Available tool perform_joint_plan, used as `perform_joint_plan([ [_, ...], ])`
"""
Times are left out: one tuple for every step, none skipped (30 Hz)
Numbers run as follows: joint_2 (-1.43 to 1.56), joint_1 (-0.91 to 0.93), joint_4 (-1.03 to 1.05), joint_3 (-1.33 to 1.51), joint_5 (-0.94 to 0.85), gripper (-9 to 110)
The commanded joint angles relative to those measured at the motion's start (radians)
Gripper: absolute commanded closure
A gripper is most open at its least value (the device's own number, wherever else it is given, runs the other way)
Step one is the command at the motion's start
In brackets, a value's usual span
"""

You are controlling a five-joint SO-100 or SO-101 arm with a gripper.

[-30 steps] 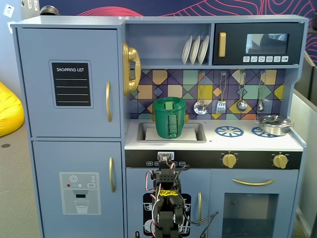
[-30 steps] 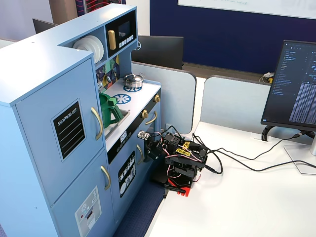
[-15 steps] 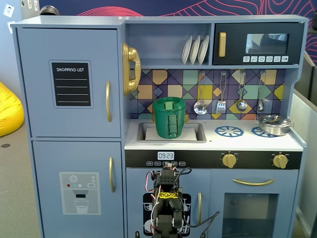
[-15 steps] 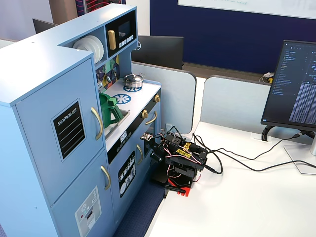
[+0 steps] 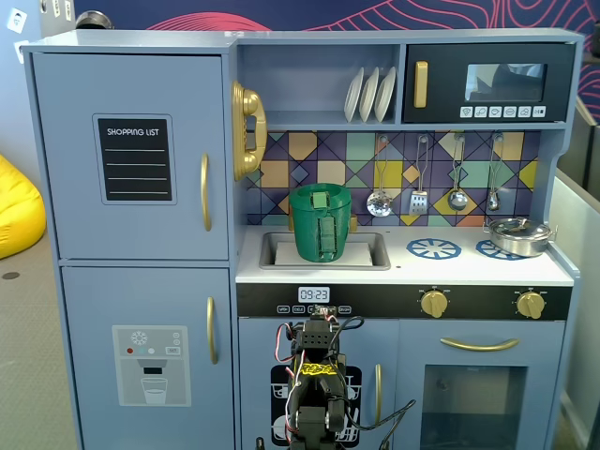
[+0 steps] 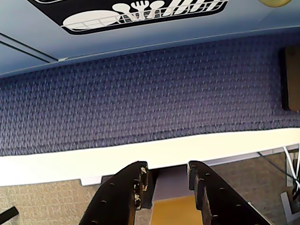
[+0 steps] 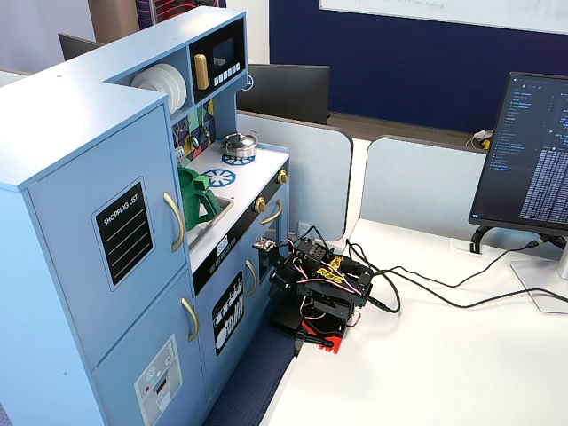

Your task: Close the left cabinet door

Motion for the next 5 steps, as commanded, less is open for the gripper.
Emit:
perform_joint_plan([
  [-0.009,-0.015,0.166,0.011,0.043,101],
  [-0.009,-0.015,0.166,0.011,0.043,101],
  [-0.009,-0.015,0.166,0.011,0.043,101],
  [-0.009,-0.015,0.166,0.011,0.043,101],
  [-0.009,-0.015,0.166,0.011,0.043,101],
])
